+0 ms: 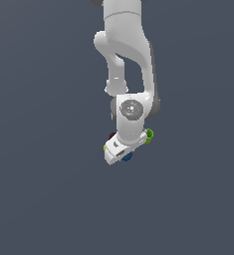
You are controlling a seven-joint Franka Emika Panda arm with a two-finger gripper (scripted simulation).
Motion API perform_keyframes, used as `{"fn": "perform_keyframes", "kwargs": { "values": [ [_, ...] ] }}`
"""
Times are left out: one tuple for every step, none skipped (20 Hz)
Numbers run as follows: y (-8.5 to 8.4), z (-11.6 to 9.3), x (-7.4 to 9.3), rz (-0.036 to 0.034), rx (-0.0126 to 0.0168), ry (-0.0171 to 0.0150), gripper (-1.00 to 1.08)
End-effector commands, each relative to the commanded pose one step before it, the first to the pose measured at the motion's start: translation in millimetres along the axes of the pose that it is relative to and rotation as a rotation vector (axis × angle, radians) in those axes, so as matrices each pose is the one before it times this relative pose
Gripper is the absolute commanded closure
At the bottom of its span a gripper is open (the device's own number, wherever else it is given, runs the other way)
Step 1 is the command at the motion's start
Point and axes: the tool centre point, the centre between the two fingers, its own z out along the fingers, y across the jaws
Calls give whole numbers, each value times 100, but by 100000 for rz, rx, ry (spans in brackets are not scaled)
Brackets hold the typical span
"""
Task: Pick up a designated object from a clutter of objects.
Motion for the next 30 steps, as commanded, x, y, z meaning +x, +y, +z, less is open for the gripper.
{"fn": "perform_keyframes", "kwargs": {
  "values": [
    [-453, -1789, 418, -72, -108, 156, 108],
    [-211, -812, 169, 0, 0, 0, 108],
    [-224, -865, 181, 0, 0, 0, 108],
    [-237, -917, 193, 0, 0, 0, 108],
    [-284, -958, 226, -66, -1, -21, 108],
    [-262, -1017, 217, 0, 0, 0, 108],
    [-274, -1065, 228, 0, 0, 0, 108],
    [-285, -1111, 240, 0, 0, 0, 108],
    [-293, -1145, 249, 0, 0, 0, 108],
    [-313, -1150, 266, -43, 24, 0, 108],
    [-291, -1144, 254, 0, 0, 0, 108],
    [-287, -1132, 254, 0, 0, 0, 108],
    [-283, -1121, 254, 0, 0, 0, 108],
    [-279, -1111, 254, 0, 0, 0, 108],
    [-275, -1102, 255, 0, 0, 0, 108],
    [-283, -1086, 265, -45, 52, 11, 108],
    [-267, -1084, 258, 0, 0, 0, 108],
    [-258, -1054, 255, 0, 0, 0, 108],
    [-245, -1008, 248, 0, 0, 0, 108],
    [-229, -950, 238, 0, 0, 0, 108],
    [-213, -889, 227, 0, 0, 0, 108],
    [-197, -829, 215, 0, 0, 0, 108],
    [-181, -770, 204, 0, 0, 0, 108],
    [-166, -712, 192, 0, 0, 0, 108],
    [-151, -654, 181, 0, 0, 0, 108],
    [-93, -597, 150, 61, 30, 13, 108],
    [-122, -541, 156, 0, 0, 0, 108],
    [-108, -485, 144, 0, 0, 0, 108],
    [-95, -430, 130, 0, 0, 0, 108],
    [-82, -376, 117, 0, 0, 0, 108]
  ]
}}
